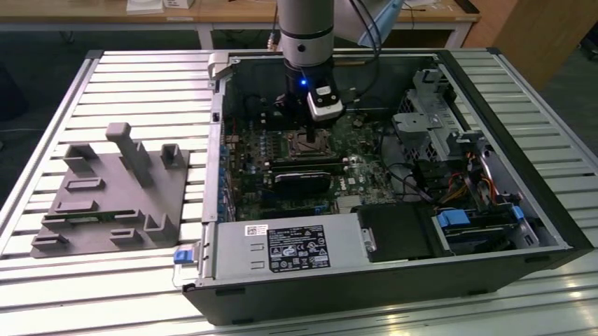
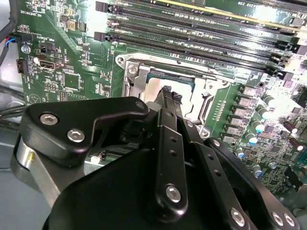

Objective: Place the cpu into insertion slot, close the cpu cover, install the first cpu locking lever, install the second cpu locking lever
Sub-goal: 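Install the second cpu locking lever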

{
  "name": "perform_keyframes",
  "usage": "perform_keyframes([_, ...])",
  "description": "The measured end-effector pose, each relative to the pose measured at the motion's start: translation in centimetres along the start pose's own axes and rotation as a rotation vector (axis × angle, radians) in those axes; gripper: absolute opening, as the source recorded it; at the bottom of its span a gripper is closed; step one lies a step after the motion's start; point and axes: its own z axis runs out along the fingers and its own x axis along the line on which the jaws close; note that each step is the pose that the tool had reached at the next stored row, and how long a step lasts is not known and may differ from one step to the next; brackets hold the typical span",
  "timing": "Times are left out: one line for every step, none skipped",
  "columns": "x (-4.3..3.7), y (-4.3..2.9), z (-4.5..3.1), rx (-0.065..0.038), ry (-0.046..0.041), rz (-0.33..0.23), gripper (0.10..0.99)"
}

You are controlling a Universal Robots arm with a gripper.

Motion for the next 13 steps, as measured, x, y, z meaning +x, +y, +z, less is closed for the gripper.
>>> perform_keyframes([0.00, 0.00, -0.02, 0.000, 0.0000, 0.000, 0.106])
perform_keyframes([-0.01, -0.01, -0.06, 0.001, 0.0001, 0.000, 0.106])
perform_keyframes([-0.01, -0.01, -0.10, 0.001, 0.0002, 0.000, 0.106])
perform_keyframes([-0.01, 0.00, -0.14, 0.000, 0.0000, 0.000, 0.106])
perform_keyframes([-0.02, 0.00, -0.19, 0.000, 0.0000, 0.000, 0.106])
perform_keyframes([-0.02, 0.00, -0.21, 0.000, 0.0000, 0.000, 0.106])
perform_keyframes([-0.03, 0.00, -0.23, 0.000, 0.0000, 0.000, 0.106])
perform_keyframes([-0.03, 0.00, -0.27, 0.000, 0.0000, 0.000, 0.106])
perform_keyframes([-0.03, 0.00, -0.32, 0.000, 0.0001, 0.000, 0.106])
perform_keyframes([-0.04, 0.00, -0.38, 0.000, 0.0000, 0.000, 0.106])
perform_keyframes([-0.05, 0.00, -0.44, 0.000, 0.0000, 0.000, 0.106])
perform_keyframes([-0.06, 0.00, -0.52, 0.000, 0.0000, 0.000, 0.106])
perform_keyframes([-0.07, 0.00, -0.61, 0.000, 0.0000, 0.000, 0.106])
